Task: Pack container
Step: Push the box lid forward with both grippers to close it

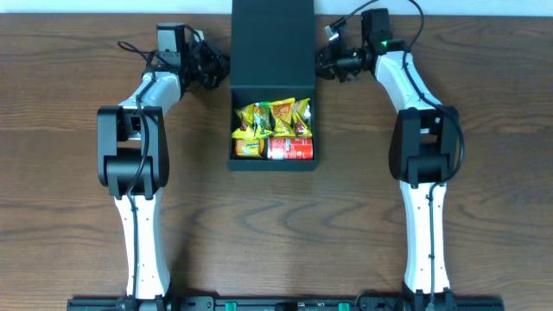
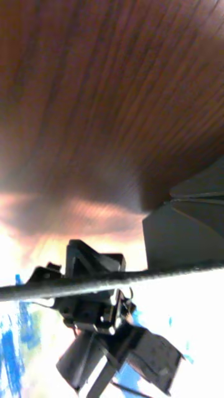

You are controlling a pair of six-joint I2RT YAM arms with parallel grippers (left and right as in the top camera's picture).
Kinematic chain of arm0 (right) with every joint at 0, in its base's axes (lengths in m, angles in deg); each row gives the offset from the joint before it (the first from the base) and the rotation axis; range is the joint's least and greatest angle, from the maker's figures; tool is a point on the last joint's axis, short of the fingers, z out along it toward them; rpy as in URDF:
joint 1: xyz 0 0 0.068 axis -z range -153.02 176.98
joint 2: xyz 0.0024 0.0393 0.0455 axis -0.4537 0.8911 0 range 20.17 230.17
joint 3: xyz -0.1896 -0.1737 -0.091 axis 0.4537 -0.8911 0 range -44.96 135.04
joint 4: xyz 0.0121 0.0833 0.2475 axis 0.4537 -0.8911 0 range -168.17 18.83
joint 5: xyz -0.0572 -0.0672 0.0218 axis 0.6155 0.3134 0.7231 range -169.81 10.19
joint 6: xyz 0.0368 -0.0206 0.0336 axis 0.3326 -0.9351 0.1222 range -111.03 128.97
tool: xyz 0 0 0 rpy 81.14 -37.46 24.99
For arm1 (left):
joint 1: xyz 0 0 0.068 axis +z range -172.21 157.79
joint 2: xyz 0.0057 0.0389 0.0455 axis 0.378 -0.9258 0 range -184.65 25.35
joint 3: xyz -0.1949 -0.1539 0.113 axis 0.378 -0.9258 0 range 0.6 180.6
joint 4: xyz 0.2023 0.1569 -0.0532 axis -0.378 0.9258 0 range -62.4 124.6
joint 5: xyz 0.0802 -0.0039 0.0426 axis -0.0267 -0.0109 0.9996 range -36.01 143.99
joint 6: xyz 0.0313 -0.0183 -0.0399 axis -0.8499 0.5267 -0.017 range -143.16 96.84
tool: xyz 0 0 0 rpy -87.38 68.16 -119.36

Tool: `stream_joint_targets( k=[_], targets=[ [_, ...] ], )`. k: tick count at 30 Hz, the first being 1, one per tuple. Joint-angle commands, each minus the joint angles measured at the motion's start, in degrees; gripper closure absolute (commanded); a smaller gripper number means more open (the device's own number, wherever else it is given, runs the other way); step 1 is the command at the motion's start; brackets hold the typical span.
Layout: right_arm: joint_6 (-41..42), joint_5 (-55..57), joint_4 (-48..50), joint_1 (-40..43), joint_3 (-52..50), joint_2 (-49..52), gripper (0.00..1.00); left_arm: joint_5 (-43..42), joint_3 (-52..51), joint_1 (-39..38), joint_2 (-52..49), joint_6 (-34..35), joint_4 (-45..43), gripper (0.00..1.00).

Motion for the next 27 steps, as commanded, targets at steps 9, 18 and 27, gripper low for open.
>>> stream_joint_targets(
  k=[9, 18, 27],
  targets=[
    [-0.8, -16.5, 4.9, 3.8, 0.4, 0.4, 0.98, -11.6, 0.3, 1.8, 3.2, -7.0, -3.4, 0.94],
    [-0.1, -25.8, 13.3, 4.1, 0.4, -3.9, 0.98, -20.6, 0.3, 1.8, 8.2, -16.9, -3.4, 0.94],
    [0.6, -25.8, 13.0, 3.6, 0.4, -11.5, 0.99, -27.8, 0.3, 2.0, 13.2, -21.1, -2.9, 0.94]
  ],
)
